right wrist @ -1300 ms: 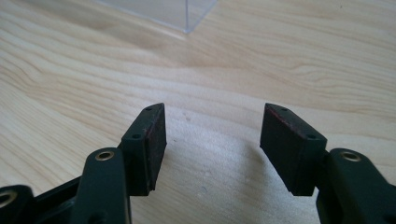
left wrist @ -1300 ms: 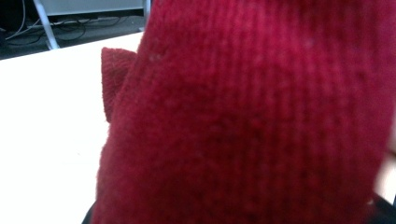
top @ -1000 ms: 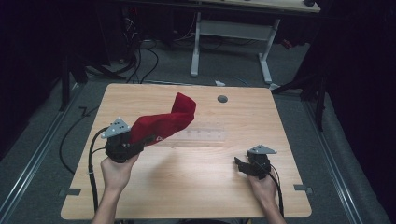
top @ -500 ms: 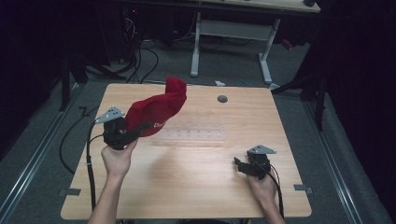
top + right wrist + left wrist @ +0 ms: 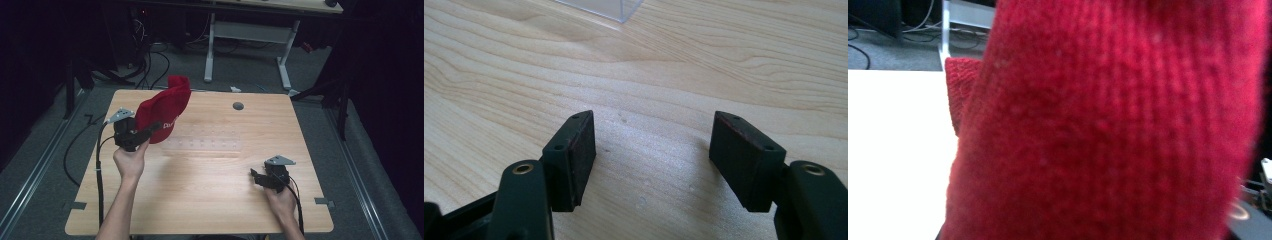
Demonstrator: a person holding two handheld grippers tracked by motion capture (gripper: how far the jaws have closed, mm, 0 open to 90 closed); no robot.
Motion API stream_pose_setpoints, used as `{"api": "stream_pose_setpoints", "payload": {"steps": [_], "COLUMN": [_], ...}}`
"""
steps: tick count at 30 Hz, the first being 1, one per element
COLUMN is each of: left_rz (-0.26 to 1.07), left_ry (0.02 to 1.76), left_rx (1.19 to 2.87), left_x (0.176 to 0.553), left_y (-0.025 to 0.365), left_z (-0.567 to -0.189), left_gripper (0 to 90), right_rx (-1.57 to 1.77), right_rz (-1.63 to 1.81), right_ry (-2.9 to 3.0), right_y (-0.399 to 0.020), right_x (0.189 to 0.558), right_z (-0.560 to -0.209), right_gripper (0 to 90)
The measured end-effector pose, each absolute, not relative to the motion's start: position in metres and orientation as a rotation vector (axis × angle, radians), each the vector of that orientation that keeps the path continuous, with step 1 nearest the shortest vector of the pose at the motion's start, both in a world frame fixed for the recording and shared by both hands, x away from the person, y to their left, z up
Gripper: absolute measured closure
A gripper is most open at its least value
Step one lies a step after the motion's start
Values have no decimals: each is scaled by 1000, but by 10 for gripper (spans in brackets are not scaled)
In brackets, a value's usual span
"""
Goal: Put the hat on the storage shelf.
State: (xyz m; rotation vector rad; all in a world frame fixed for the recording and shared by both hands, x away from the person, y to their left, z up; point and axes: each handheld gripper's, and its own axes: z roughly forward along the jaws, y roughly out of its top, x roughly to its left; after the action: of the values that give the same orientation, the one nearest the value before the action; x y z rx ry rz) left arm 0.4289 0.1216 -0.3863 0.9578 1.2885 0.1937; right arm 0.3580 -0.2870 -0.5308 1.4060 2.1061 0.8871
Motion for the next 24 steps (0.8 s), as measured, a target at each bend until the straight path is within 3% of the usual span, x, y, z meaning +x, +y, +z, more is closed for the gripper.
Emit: {"api": "stream_pose_setpoints", "payload": {"steps": [24], "left_rz": [277], "left_ry": [1415], "left_rx": [879], "left_x": [448], "left_y": [105], "left_z": [-389], "left_gripper": [861], "right_rx": [1408], "right_rz": [887], "right_ry": [2106], "right_y": [-287], "right_x": [358], "right_z": [-531], "right_gripper": [349]}}
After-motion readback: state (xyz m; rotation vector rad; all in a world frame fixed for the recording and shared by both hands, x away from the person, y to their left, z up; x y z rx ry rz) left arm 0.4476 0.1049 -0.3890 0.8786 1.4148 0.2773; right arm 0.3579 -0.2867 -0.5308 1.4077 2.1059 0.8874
